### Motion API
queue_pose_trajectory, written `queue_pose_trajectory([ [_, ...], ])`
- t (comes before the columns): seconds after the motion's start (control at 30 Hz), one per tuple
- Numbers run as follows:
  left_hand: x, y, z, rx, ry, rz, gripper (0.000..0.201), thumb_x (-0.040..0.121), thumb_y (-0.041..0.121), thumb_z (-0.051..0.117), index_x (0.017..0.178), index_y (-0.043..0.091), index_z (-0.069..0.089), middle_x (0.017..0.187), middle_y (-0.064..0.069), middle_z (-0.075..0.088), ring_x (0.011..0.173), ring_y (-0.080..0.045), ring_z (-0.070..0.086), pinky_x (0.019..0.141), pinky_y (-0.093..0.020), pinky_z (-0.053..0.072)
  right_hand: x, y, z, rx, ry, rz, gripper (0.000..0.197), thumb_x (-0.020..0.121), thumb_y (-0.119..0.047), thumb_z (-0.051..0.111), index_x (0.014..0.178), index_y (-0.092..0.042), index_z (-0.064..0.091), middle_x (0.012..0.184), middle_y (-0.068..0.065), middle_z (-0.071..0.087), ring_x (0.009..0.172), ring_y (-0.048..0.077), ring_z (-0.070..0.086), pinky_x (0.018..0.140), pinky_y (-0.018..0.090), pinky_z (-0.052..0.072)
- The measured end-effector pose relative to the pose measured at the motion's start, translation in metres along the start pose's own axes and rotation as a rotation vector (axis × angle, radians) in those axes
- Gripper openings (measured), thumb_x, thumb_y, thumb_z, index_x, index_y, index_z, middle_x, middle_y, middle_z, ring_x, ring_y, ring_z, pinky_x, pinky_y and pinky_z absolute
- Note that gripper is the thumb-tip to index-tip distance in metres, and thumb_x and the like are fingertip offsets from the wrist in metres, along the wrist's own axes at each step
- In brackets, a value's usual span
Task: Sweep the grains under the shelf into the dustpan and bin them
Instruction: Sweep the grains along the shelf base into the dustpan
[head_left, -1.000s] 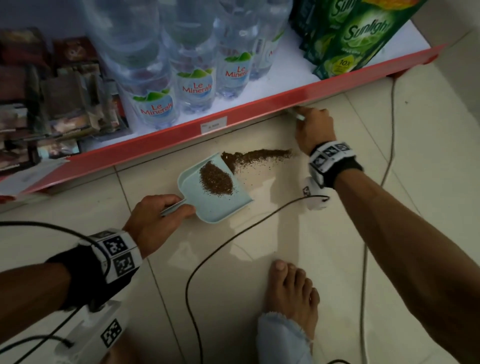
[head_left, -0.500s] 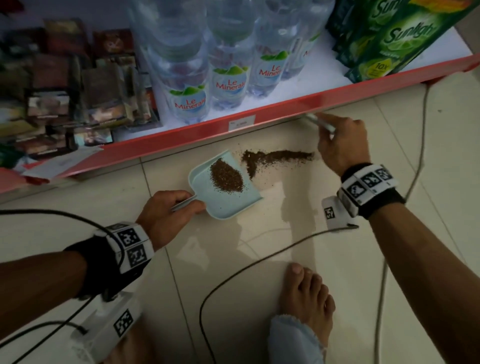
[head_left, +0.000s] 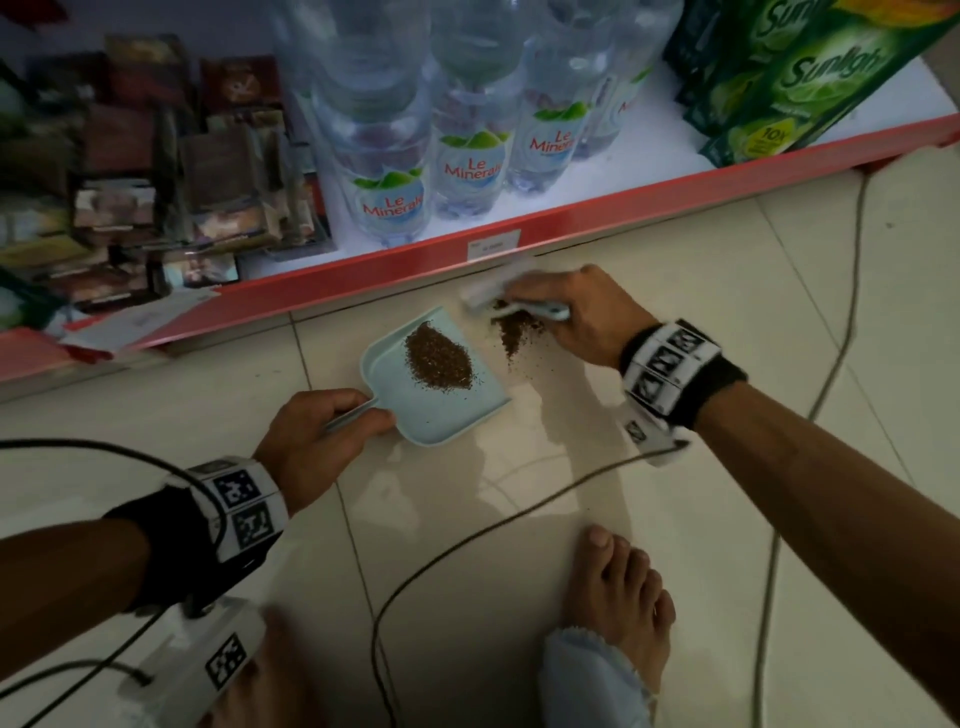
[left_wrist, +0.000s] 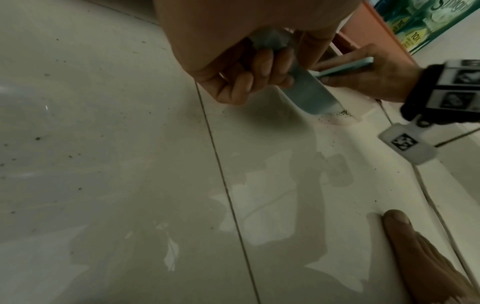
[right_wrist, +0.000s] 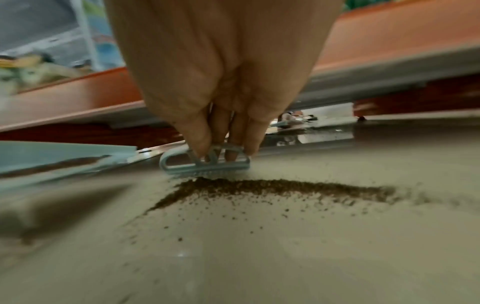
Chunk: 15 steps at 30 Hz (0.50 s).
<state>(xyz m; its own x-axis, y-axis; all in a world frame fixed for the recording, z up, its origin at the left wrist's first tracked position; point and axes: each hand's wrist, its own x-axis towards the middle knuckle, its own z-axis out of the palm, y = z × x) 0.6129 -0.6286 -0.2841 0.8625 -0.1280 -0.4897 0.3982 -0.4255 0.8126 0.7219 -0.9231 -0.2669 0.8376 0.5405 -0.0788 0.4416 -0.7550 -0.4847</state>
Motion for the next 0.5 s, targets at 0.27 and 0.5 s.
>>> queue_pose_trajectory([
  [0.27, 0.003, 0.023, 0.053, 0.086, -0.143, 0.046, 0.045, 0.082, 0.057, 0.065, 0.079, 0.012, 0.069, 0.055, 0.009, 0.058, 0.061, -0.015, 0.05, 0.069, -0.031, 0.046, -0.061, 0.053, -0.048, -0.075, 0.36, 0.267, 0.033, 0.09, -0.005, 0.057, 0.117, -0.017, 0.071, 0.102, 0.01, 0.076, 0.084, 0.029, 0.073, 0.08, 0.026, 0.054],
  [0.5, 0.012, 0.03, 0.011, 0.009, -0.057, 0.005, 0.023, 0.089, 0.031, 0.069, 0.072, 0.015, 0.071, 0.047, 0.012, 0.046, 0.047, -0.007, 0.041, 0.056, -0.027, 0.034, -0.044, 0.059, -0.028, -0.059, 0.364, 0.538, 0.046, 0.083, 0.004, 0.052, 0.122, -0.014, 0.069, 0.114, 0.015, 0.072, 0.101, 0.033, 0.069, 0.09, 0.038, 0.055],
])
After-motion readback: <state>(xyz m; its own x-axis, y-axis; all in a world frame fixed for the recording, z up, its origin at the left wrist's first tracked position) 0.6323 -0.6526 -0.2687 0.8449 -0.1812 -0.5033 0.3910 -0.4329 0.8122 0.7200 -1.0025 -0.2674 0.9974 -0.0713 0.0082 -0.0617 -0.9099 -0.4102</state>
